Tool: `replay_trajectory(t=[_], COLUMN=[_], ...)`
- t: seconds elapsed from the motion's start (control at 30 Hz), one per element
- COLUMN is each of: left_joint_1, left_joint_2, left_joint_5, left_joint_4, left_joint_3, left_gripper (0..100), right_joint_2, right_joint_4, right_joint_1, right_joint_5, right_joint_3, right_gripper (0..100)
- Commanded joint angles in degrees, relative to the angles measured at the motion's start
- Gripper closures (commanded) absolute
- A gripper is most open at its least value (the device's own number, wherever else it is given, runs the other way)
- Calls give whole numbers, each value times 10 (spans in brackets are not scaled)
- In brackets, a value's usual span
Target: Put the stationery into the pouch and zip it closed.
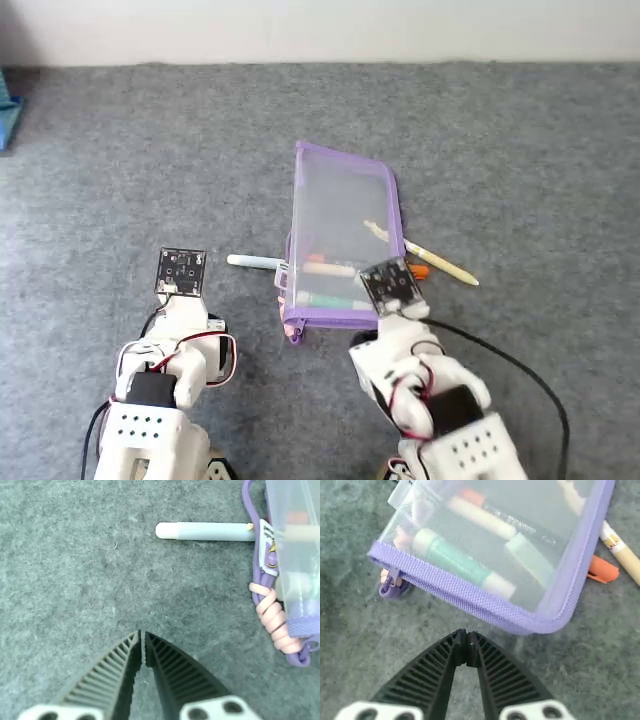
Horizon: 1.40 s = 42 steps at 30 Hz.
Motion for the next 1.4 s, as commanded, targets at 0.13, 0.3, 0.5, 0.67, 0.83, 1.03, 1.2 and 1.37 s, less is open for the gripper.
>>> replay_trajectory(t=[0.13, 0.3, 0.5, 0.67, 0.83, 1.03, 1.2, 1.37], left_joint_1=[-1, -1, -1, -1, -1, -1, -1, -1], left_joint_2=[-6, -6, -6, -6, -6, -6, -6, -6], left_joint_5=[-4, -4, -4, -4, -4, -4, -4, -4], left_joint_4=[-11, -11, -11, -11, -11, -11, -11, -11], left_joint_3=[-4, -4, -4, -4, -4, -4, -4, -4], left_gripper=[986, 986, 986, 986, 986, 986, 986, 986], right_joint_2=[284, 426, 629, 704, 637, 552, 537, 599], right_joint_4=[-144, -265, -476, -482, -340, -224, -186, -131], right_joint_1=[-6, 37, 138, 191, 178, 138, 80, 48], right_joint_5=[-30, -20, 45, 45, 43, -70, -209, -290], right_joint_3=[-92, -134, -248, -344, -350, -351, -365, -475], right_gripper=[991, 991, 991, 991, 990, 989, 988, 884])
